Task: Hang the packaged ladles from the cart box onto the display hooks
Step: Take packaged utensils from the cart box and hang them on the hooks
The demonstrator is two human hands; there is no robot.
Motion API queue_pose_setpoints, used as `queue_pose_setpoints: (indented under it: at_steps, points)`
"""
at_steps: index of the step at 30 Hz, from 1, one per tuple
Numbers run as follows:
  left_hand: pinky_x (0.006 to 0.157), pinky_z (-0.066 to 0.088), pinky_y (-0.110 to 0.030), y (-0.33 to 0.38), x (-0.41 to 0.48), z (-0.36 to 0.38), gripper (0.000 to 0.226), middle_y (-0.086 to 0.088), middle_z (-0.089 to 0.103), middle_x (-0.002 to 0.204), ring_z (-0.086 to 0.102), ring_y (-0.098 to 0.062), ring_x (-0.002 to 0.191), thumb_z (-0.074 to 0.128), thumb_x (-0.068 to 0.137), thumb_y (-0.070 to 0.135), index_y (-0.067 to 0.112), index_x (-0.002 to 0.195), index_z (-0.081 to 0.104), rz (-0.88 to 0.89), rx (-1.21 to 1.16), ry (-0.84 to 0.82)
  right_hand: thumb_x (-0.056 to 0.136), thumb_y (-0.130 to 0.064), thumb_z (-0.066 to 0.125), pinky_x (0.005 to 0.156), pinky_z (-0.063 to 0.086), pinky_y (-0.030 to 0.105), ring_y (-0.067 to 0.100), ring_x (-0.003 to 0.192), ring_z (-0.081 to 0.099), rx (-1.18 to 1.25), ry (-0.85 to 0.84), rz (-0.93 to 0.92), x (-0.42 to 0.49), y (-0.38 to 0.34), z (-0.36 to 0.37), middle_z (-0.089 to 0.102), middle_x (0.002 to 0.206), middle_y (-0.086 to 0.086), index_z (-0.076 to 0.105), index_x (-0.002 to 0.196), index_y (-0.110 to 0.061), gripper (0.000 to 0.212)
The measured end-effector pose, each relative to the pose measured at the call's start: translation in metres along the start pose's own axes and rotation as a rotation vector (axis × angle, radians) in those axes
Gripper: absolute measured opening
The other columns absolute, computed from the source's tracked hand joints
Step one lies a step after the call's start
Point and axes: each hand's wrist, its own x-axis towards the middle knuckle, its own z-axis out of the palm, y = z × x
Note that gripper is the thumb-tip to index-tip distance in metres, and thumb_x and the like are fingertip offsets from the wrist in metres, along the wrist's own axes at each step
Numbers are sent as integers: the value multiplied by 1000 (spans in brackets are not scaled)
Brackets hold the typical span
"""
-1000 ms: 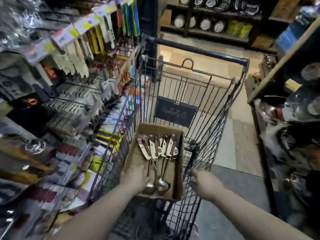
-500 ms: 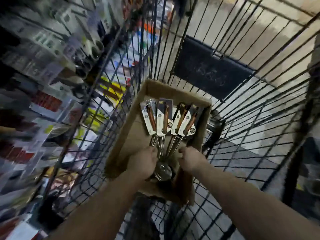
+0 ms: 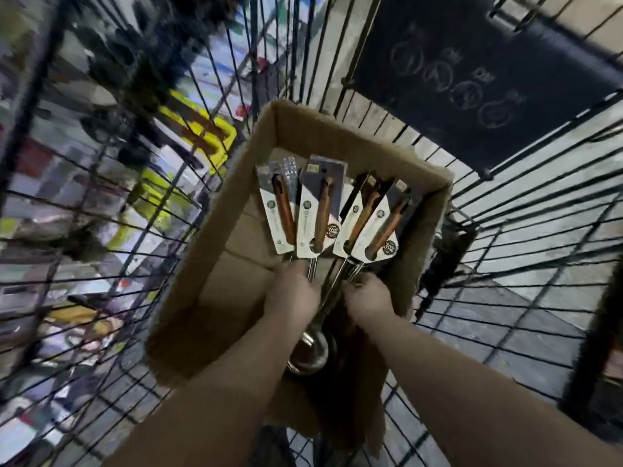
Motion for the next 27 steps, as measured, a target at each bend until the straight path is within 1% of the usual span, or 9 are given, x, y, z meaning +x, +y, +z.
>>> queue_pose_setpoints:
  at_steps: [4, 10, 14, 18, 20, 22, 24, 25, 27]
  points:
    - [82, 50, -39, 6, 3, 3, 34, -11, 62, 109, 59, -32, 101, 56, 85, 42, 14, 105, 60, -40, 139, 120, 93, -24, 53, 86, 41, 28, 34, 112, 56, 11, 36, 18, 9, 3, 5, 63, 118, 20, 56, 114, 0, 32]
    - [74, 49, -37, 9, 5, 3, 32, -13, 63, 102, 62, -33, 95, 47, 89, 39, 12, 96, 62, -47, 218, 178, 96, -21, 43, 78, 38, 27, 36, 104, 58, 51, 67, -58, 2, 4, 6, 63, 111, 21, 51, 108, -4, 22]
    - [64, 39, -30, 6, -5, -5, 29, -11, 67, 88, 62, -33, 84, 45, 91, 36, 15, 84, 62, -65, 120, 199, 98, -21, 39, 76, 39, 31, 37, 98, 58, 7, 64, -170, -8, -4, 2, 62, 105, 21, 48, 107, -7, 20]
    - [60, 37, -30, 5, -25, -14, 28, -2, 55, 65, 59, -30, 74, 47, 92, 32, 18, 68, 48, -20, -51, 176, 97, -24, 39, 68, 37, 30, 29, 76, 54, -44, 69, -291, -20, -15, -9, 61, 84, 11, 41, 91, -14, 12]
    - [62, 39, -31, 7, -37, -23, 29, 1, 53, 65, 58, -27, 73, 47, 93, 33, 20, 67, 48, 11, -83, 173, 97, -26, 39, 65, 36, 29, 24, 70, 50, -62, 63, -362, -30, -22, -18, 53, 70, -4, 38, 88, -21, 11]
    - [62, 37, -29, 12, -50, -35, 27, 5, 52, 65, 56, -22, 71, 47, 92, 34, 24, 67, 49, 31, -121, 196, 97, -27, 38, 64, 34, 26, 19, 67, 49, -97, 68, -430, -43, -29, -29, 46, 66, -11, 43, 95, -21, 8]
    - [61, 34, -28, 17, -63, -50, 28, 9, 51, 62, 54, -19, 69, 48, 92, 35, 26, 65, 49, 26, -148, 238, 97, -27, 38, 62, 33, 25, 18, 67, 48, -140, 84, -498, -56, -37, -41, 50, 71, -5, 45, 105, -18, 14]
    - [59, 34, -28, 18, -69, -59, 28, 8, 52, 62, 54, -18, 68, 48, 92, 35, 25, 66, 50, 30, -149, 260, 98, -27, 37, 62, 34, 26, 19, 67, 51, -150, 81, -518, -63, -40, -48, 53, 75, -2, 44, 103, -19, 13]
    - [61, 41, -32, 22, -82, -78, 27, -3, 62, 70, 57, -24, 71, 49, 92, 33, 16, 73, 58, 67, -120, 307, 98, -29, 37, 61, 38, 28, 15, 63, 54, -158, 71, -556, -78, -47, -60, 55, 72, -4, 38, 93, -25, 7]
